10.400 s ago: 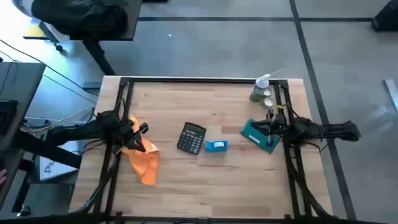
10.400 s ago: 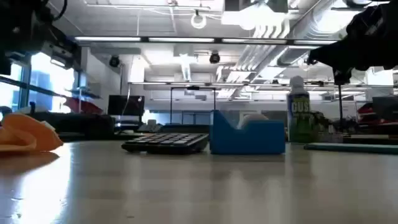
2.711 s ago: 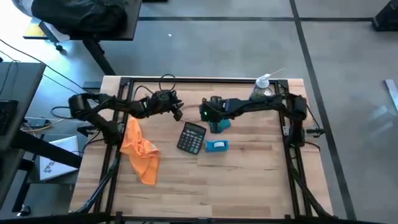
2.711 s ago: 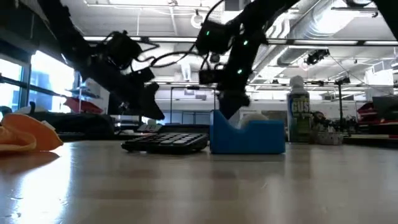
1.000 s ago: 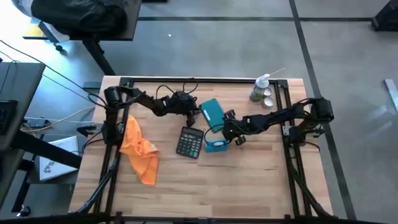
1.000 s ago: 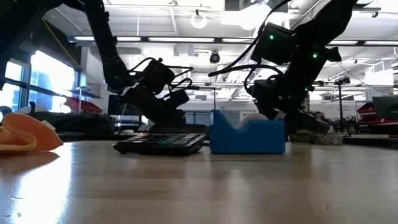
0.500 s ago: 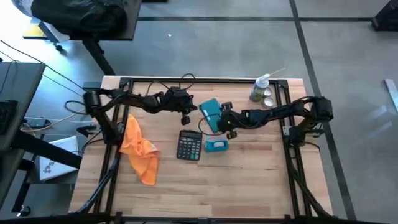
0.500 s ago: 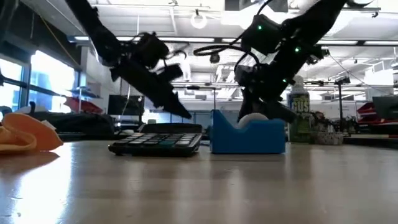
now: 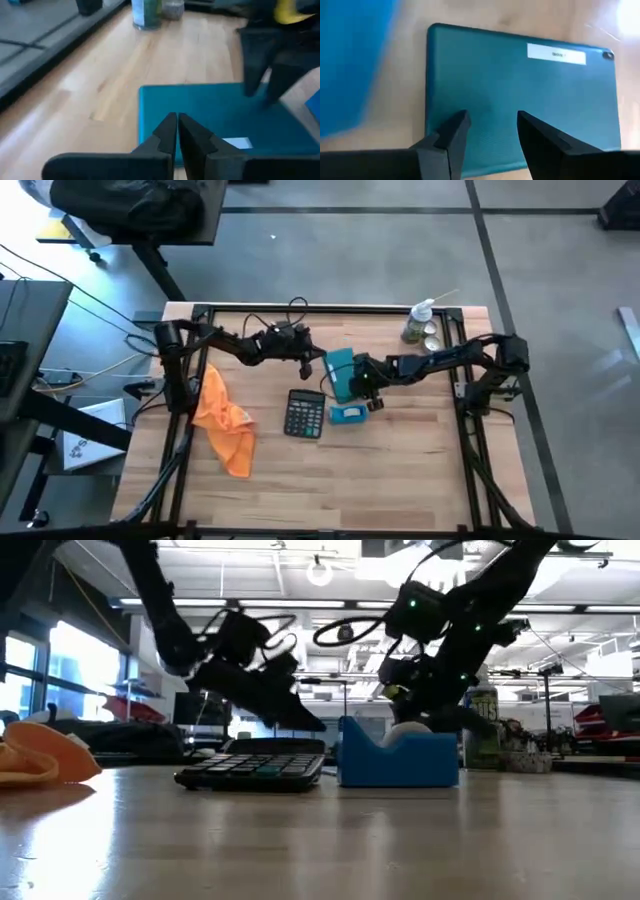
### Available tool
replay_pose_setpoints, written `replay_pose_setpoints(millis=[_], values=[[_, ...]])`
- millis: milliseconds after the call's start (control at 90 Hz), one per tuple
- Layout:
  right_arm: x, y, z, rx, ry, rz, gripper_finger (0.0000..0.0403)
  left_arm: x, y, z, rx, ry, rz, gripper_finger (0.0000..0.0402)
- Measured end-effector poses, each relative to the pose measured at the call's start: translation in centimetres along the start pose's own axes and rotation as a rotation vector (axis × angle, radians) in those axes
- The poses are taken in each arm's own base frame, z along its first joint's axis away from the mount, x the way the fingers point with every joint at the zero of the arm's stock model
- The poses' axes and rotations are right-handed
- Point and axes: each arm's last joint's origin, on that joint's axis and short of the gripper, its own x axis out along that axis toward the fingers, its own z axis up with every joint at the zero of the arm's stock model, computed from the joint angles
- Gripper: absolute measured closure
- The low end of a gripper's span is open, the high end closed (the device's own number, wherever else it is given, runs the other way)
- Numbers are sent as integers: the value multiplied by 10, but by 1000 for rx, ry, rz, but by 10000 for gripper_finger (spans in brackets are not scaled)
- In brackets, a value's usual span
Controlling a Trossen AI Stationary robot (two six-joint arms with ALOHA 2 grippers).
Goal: Apply microfiber cloth
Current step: Spray the front of the cellphone with spray bottle
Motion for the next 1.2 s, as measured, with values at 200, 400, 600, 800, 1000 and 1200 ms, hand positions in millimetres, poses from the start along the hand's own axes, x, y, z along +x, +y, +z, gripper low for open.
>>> replay_pose_setpoints(millis=[200, 400, 600, 800, 1000, 1200], values=[[-9, 19, 7, -15, 23, 19, 257, 23, -8, -5, 14, 39, -6, 401], [-31, 26, 12, 11, -3, -10, 257, 35, -9, -9, 18, 85, 75, 401], [-42, 30, 9, 55, 43, -18, 257, 44, -19, -2, 59, 125, 92, 401], [-43, 29, 8, 88, 54, -25, 257, 58, -31, 25, 76, 249, 65, 401], [-43, 32, 3, 137, 105, -8, 257, 63, -31, 44, 37, 248, 69, 401], [-44, 41, 0, 151, 158, 60, 257, 68, -26, 37, 21, 259, 119, 401]])
